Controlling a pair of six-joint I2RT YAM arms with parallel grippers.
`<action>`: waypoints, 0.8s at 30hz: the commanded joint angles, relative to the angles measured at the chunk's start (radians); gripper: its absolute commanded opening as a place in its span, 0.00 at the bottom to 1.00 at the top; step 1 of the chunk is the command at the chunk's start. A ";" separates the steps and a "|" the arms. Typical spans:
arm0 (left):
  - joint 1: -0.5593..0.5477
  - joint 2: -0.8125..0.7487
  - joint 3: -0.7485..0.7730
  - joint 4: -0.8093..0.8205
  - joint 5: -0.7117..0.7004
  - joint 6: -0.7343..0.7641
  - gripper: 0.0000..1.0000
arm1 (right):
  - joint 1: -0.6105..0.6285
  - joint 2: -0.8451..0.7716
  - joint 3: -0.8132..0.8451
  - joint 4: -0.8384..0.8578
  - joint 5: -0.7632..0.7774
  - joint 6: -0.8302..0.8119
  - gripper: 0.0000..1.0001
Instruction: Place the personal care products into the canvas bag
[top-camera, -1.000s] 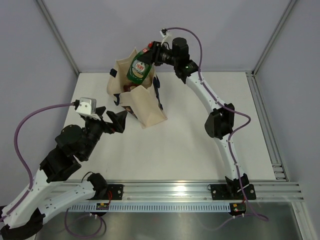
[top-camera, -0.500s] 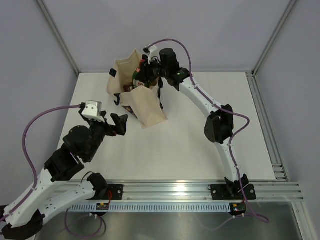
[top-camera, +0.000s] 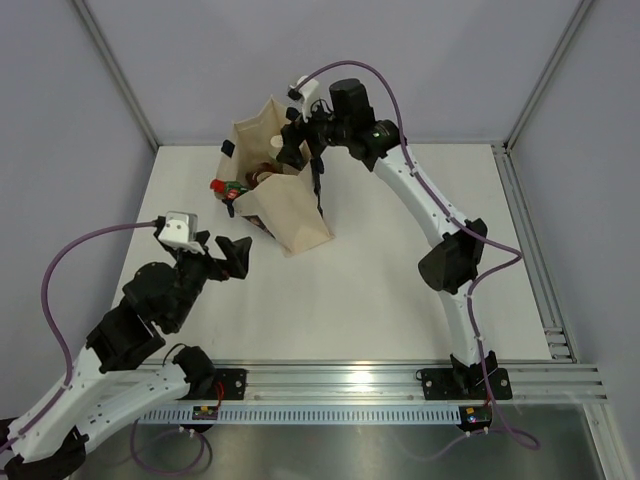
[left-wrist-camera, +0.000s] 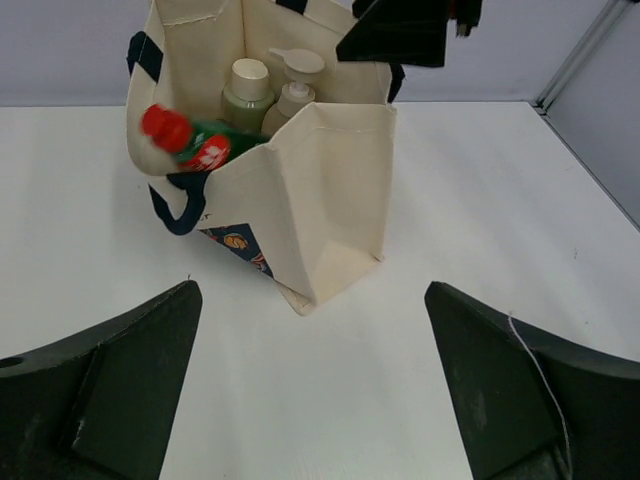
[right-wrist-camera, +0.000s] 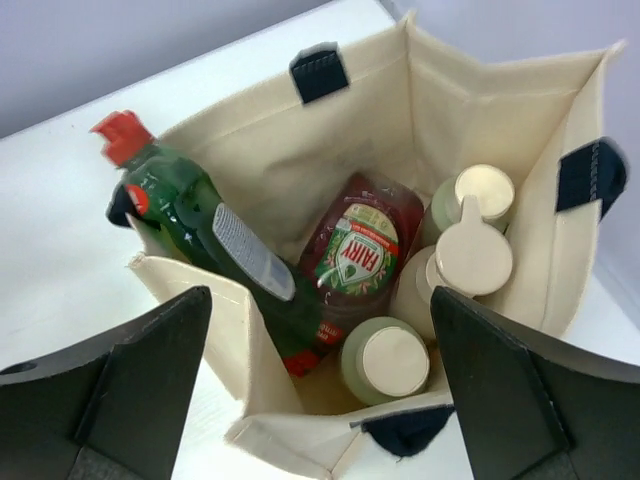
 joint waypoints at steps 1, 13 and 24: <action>0.003 0.043 0.037 0.001 -0.025 -0.041 0.99 | -0.009 -0.096 0.142 -0.081 0.023 0.043 0.99; 0.010 0.115 0.172 -0.125 -0.198 -0.138 0.99 | -0.035 -0.256 -0.132 -0.041 -0.068 0.061 0.99; 0.285 0.421 0.487 -0.422 0.181 -0.361 0.99 | -0.127 -0.516 -0.524 0.046 0.444 0.161 1.00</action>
